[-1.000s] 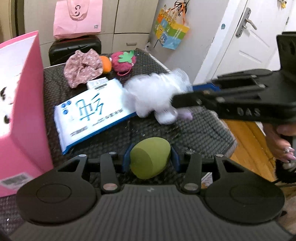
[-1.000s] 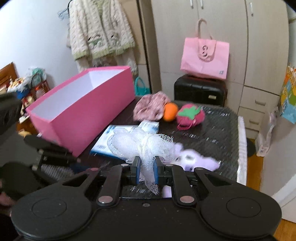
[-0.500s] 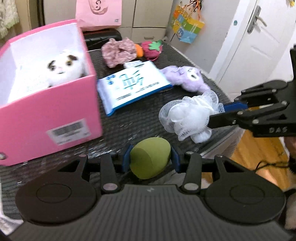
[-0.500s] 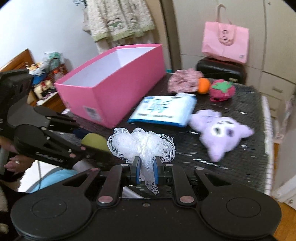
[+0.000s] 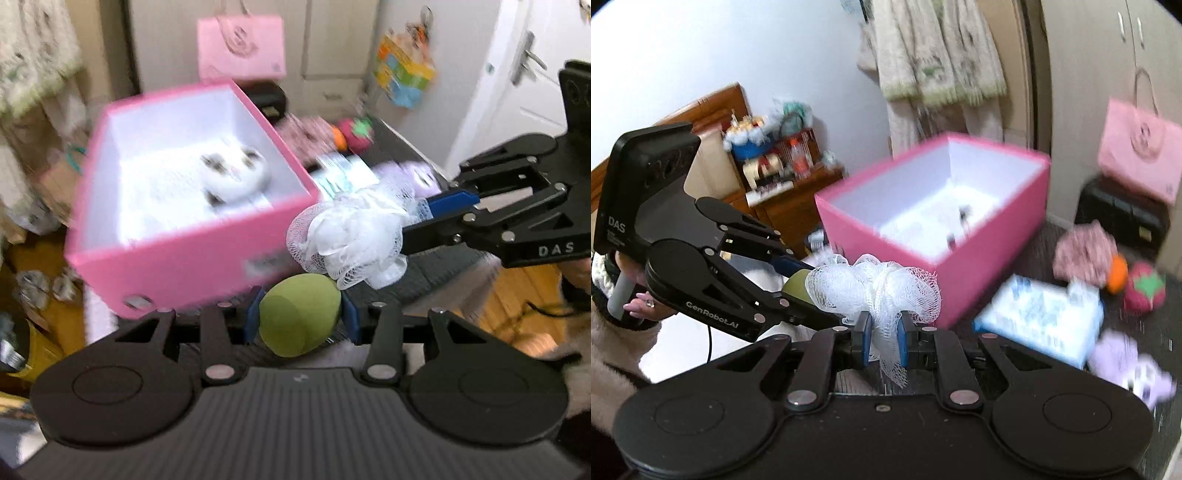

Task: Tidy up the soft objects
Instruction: 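Carry sponge and mesh puff into the pink box and open both grippers, then move the left gripper back to the purple plush toy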

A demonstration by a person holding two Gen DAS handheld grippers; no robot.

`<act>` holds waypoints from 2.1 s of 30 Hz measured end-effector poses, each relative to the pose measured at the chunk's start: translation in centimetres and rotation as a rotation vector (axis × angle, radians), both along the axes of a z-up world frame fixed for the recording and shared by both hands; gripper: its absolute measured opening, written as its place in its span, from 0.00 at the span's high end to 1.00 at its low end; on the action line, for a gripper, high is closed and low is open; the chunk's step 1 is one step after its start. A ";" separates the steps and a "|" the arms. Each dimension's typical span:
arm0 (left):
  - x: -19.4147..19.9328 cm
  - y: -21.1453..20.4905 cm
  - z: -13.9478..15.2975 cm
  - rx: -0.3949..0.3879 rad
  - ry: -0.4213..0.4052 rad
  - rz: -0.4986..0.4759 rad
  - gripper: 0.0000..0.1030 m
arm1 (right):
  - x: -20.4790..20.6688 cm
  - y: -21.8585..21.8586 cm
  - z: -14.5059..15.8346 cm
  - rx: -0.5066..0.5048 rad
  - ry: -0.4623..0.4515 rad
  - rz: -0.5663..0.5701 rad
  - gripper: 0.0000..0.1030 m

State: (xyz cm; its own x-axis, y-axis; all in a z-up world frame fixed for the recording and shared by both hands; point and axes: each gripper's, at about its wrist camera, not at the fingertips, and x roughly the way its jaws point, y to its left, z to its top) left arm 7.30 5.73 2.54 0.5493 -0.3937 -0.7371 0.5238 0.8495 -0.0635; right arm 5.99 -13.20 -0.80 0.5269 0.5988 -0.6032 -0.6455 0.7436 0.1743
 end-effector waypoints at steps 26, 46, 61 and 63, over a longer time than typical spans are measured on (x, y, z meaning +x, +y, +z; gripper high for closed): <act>16.0 2.5 -2.6 0.162 0.004 0.164 0.56 | 17.9 8.0 -2.2 -0.074 0.083 0.006 0.78; 11.6 1.8 -0.3 0.219 -0.048 0.085 0.33 | 14.4 7.4 -0.2 -0.118 0.056 0.016 0.48; 4.5 -0.1 3.2 0.251 -0.165 -0.001 0.21 | 7.9 3.9 3.1 -0.122 -0.020 0.002 0.44; 3.5 -0.4 3.5 0.249 -0.173 -0.012 0.21 | 6.5 3.1 3.5 -0.117 -0.039 0.004 0.43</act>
